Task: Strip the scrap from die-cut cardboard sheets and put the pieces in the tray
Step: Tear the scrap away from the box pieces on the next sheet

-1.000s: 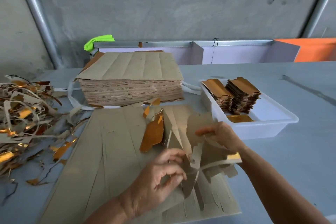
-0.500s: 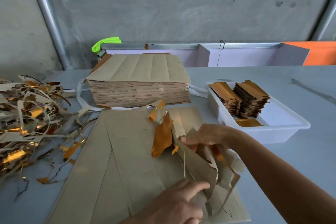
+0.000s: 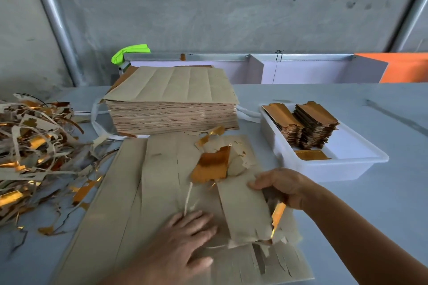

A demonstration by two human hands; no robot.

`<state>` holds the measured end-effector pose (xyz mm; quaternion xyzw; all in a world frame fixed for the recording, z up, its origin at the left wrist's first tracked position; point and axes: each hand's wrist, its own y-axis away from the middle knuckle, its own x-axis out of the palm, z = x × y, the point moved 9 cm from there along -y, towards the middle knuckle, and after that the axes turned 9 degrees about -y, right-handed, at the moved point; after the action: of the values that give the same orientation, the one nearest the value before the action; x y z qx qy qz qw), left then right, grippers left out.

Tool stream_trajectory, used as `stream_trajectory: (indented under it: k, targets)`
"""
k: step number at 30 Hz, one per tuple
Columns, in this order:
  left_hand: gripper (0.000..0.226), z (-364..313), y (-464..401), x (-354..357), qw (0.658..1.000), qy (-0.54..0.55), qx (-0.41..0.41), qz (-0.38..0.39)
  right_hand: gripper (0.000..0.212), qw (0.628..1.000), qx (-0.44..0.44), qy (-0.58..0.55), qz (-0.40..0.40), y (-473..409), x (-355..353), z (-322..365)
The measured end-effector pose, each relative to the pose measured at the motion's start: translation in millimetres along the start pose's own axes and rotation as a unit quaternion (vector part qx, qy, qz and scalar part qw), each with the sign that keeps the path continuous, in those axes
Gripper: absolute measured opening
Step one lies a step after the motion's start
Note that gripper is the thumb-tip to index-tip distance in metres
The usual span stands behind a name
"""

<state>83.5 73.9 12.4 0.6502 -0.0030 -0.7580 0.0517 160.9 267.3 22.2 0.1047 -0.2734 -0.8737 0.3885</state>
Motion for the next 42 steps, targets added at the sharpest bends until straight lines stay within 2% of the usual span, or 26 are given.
stream_trajectory:
  k: [2,4,7,9,10,12,14,15,17,18,20,21,24,25,26,29,30,32,33,35,37,38,40,42]
  targets:
    - [0.041,16.6,9.7,-0.8,1.0,-0.008,-0.01,0.007,0.027,0.999,0.007,-0.03,0.022,-0.6,6.8,-5.4]
    - [0.036,27.7,19.9,-0.5,0.999,-0.033,-0.004,0.01,0.038,0.998,0.012,-0.047,0.032,0.1,11.3,-7.5]
    - [0.031,46.0,31.9,-4.7,0.999,-0.037,-0.016,-0.013,0.049,0.997,0.017,-0.072,0.008,-2.5,8.8,-11.1]
    - [0.021,51.3,36.1,-11.6,0.999,-0.045,-0.007,-0.025,0.046,0.995,0.022,-0.099,-0.019,-4.9,5.6,-13.9]
    - [0.023,51.4,36.0,-12.2,0.999,-0.028,-0.004,-0.017,0.043,0.994,0.025,-0.1,-0.026,-5.7,5.7,-15.3]
    - [0.038,56.3,32.4,-9.5,1.0,0.012,-0.018,-0.001,0.036,0.996,0.025,-0.084,-0.023,-5.6,8.7,-16.0]
    - [0.048,59.9,30.4,-2.1,0.997,0.05,-0.031,0.055,0.026,0.997,0.013,-0.071,-0.012,-5.1,12.2,-13.1]
    - [0.063,61.2,27.5,-6.6,0.995,0.067,-0.038,0.061,0.021,0.998,0.0,-0.067,-0.001,-3.7,14.8,-10.5]
    - [0.093,63.2,20.7,-35.4,0.988,0.131,-0.083,0.012,0.01,0.998,-0.032,-0.059,0.018,-0.1,21.2,-5.2]
    - [0.099,67.1,17.6,-57.2,0.981,0.144,-0.116,-0.056,0.006,0.996,-0.052,-0.061,0.027,1.6,25.0,-3.0]
    - [0.088,69.7,14.5,-84.9,0.948,0.186,-0.171,-0.191,0.011,0.992,-0.093,-0.079,0.034,4.0,30.9,-0.3]
    - [0.076,67.9,11.3,-85.8,0.927,0.239,-0.195,-0.212,0.01,0.989,-0.108,-0.097,0.035,5.0,33.2,0.4]
    - [0.034,50.3,-6.9,-43.4,0.835,0.481,-0.239,-0.118,0.01,0.98,-0.128,-0.147,0.033,7.6,38.3,-1.3]
    - [0.024,42.6,-11.2,-30.0,0.798,0.543,-0.244,-0.097,0.012,0.979,-0.127,-0.154,0.03,7.9,39.8,-3.2]
    - [0.02,38.0,-13.5,-20.4,0.776,0.574,-0.247,-0.091,0.013,0.979,-0.121,-0.161,0.025,8.3,40.8,-5.1]
    - [0.033,31.2,-21.4,-6.5,0.786,0.574,-0.208,-0.097,0.018,0.98,-0.1,-0.174,-0.003,7.7,37.2,-11.4]
    - [0.044,25.1,-23.5,-3.9,0.78,0.593,-0.181,-0.084,0.018,0.977,-0.098,-0.187,-0.01,7.2,35.5,-12.3]
    - [0.066,10.4,-27.6,-0.2,0.749,0.646,-0.14,-0.041,0.015,0.965,-0.096,-0.244,-0.022,6.0,34.2,-14.1]
    - [0.071,5.1,-30.6,0.0,0.744,0.655,-0.131,-0.038,0.013,0.957,-0.096,-0.271,-0.028,5.7,35.4,-15.4]
    - [0.07,6.1,-37.7,1.0,0.76,0.626,-0.154,-0.083,0.018,0.949,-0.092,-0.301,-0.031,6.3,41.8,-17.8]
    - [0.06,13.5,-40.3,-0.1,0.792,0.562,-0.202,-0.128,0.026,0.947,-0.084,-0.31,-0.028,7.5,46.1,-20.2]
    - [0.056,17.5,-39.1,-0.7,0.821,0.509,-0.22,-0.133,0.029,0.948,-0.079,-0.306,-0.03,8.3,44.1,-20.5]
    - [0.044,22.9,-37.4,-5.2,0.906,0.35,-0.209,-0.118,0.033,0.957,-0.069,-0.28,-0.039,9.2,33.2,-18.2]
    - [0.024,25.8,-34.7,-3.3,0.95,0.25,-0.168,-0.08,0.032,0.971,-0.065,-0.223,-0.056,9.2,16.6,-12.6]
